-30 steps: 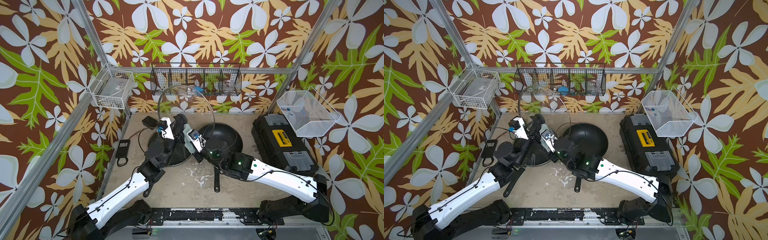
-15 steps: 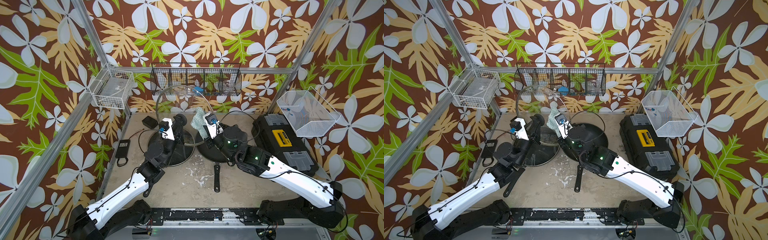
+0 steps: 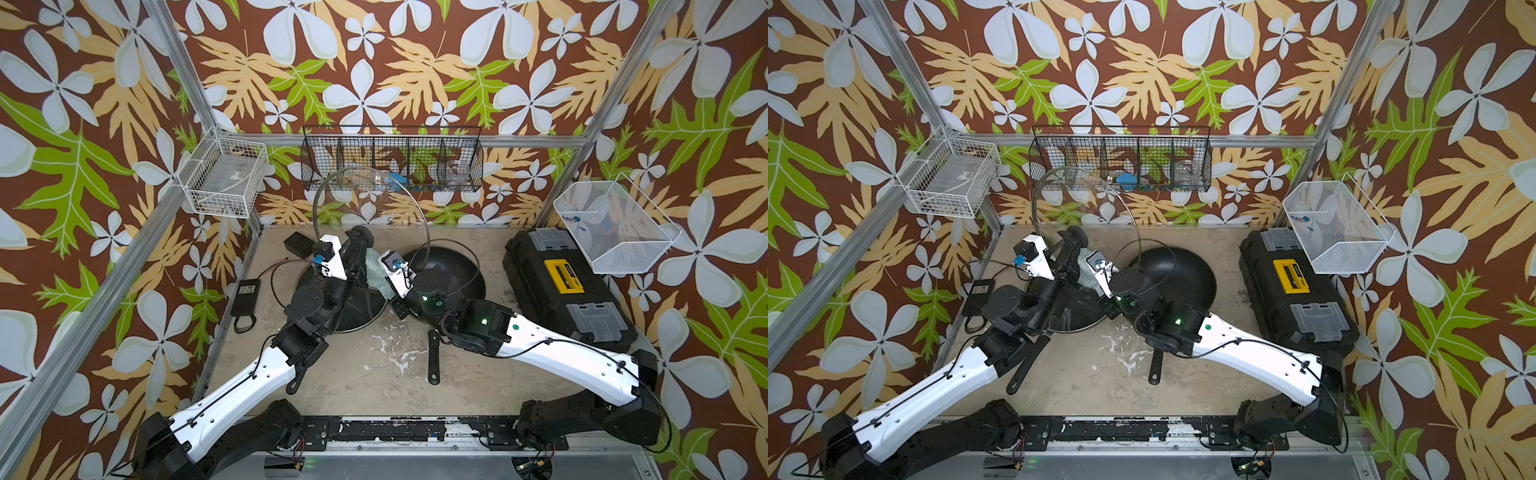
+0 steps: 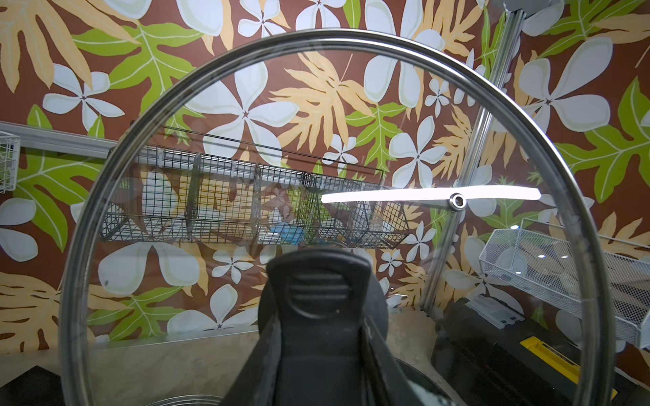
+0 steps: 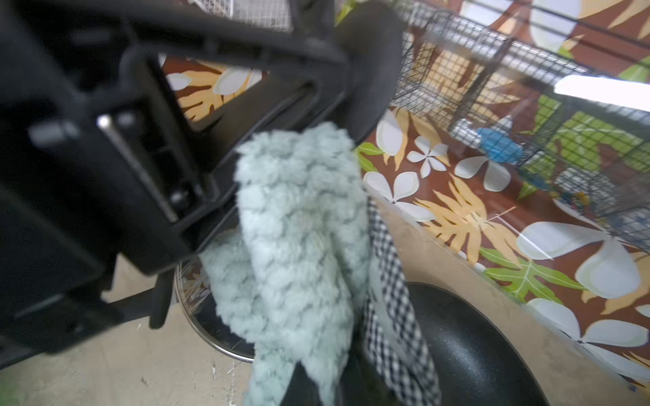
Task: Wipe the pot lid with a cloth
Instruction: Wipe the pot lid.
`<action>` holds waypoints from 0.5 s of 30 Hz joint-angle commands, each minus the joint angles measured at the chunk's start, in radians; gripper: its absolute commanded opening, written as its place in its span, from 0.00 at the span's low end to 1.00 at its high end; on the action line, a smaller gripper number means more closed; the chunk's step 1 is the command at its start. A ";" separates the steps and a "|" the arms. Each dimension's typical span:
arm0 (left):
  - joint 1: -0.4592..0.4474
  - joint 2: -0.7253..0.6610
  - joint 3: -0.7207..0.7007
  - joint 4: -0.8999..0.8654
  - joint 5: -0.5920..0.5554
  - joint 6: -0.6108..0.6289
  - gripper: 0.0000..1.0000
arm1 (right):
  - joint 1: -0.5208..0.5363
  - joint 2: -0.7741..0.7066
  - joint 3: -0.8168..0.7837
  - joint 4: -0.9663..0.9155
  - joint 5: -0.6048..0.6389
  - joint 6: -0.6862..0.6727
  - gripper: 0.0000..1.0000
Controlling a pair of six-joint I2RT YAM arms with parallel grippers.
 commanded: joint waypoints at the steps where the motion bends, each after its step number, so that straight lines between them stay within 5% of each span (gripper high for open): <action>1: 0.000 -0.002 0.005 0.165 -0.007 0.045 0.00 | -0.030 -0.054 0.024 0.020 0.074 -0.028 0.00; 15: 0.001 -0.014 -0.018 0.244 0.137 0.216 0.00 | 0.006 0.000 0.005 -0.021 -0.014 0.010 0.00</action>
